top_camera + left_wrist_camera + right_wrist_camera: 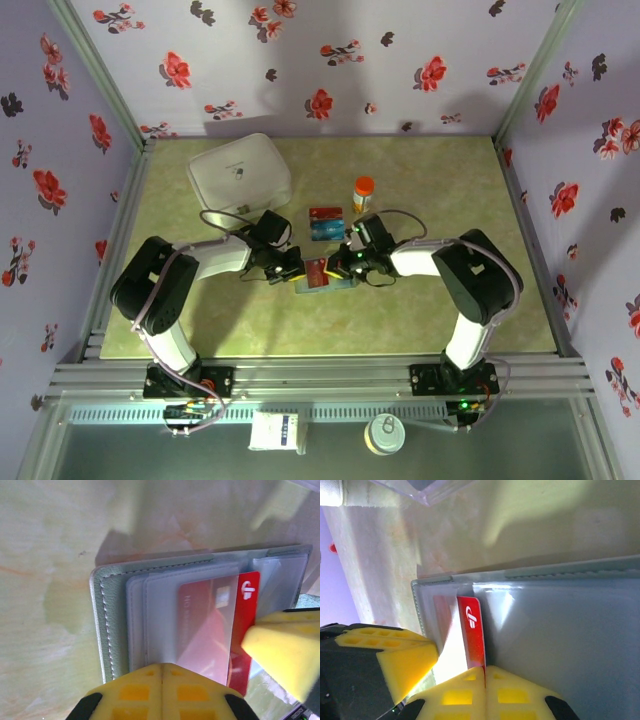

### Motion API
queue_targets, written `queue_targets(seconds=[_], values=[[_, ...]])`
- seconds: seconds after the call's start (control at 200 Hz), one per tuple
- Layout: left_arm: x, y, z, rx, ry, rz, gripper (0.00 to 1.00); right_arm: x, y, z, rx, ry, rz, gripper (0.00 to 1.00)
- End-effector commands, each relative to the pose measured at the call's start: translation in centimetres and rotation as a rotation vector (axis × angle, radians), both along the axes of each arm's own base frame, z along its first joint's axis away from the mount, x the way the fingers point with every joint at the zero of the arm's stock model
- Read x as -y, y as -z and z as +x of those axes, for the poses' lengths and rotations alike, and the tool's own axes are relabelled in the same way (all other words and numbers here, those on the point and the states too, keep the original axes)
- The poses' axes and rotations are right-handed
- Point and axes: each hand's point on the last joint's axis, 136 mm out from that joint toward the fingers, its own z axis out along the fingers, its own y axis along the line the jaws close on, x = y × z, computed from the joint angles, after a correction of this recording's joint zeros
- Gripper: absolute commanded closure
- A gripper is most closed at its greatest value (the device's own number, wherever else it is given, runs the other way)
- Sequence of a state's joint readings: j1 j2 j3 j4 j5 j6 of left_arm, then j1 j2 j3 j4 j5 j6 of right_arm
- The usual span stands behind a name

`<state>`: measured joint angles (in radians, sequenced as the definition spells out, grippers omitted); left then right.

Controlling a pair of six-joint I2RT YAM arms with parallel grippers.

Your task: Take the credit cards out of the card holder

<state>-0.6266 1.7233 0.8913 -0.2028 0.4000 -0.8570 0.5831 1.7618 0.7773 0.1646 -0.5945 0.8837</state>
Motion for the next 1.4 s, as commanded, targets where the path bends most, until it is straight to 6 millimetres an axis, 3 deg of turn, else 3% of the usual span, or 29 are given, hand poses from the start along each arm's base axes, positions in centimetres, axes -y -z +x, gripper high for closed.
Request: queue_targets(seconds=[0.0,0.49,0.975,1.155,1.395], values=[[-1.0,1.7,-0.8,-0.040,0.012,0.072,1.00,2.0,0.0,-0.4,0.016,0.011,-0.073,0.95],[-1.1,1.1,-0.3,-0.018,0.034,0.093,1.00,4.9,-4.4,0.3,0.202,-0.085,-0.289,1.00],[-2.1,0.8,0.7,0.012,0.057,0.144,1.00,5.7,-7.5,2.1,0.439,-0.266,-0.418,1.00],[-2.0,0.3,0.8,0.023,0.060,0.139,0.99,5.5,-8.7,3.7,0.623,-0.435,-0.490,1.00],[-2.1,-0.7,0.9,0.053,0.056,0.122,0.96,5.0,-9.7,4.8,0.843,-0.839,-0.580,1.00]])
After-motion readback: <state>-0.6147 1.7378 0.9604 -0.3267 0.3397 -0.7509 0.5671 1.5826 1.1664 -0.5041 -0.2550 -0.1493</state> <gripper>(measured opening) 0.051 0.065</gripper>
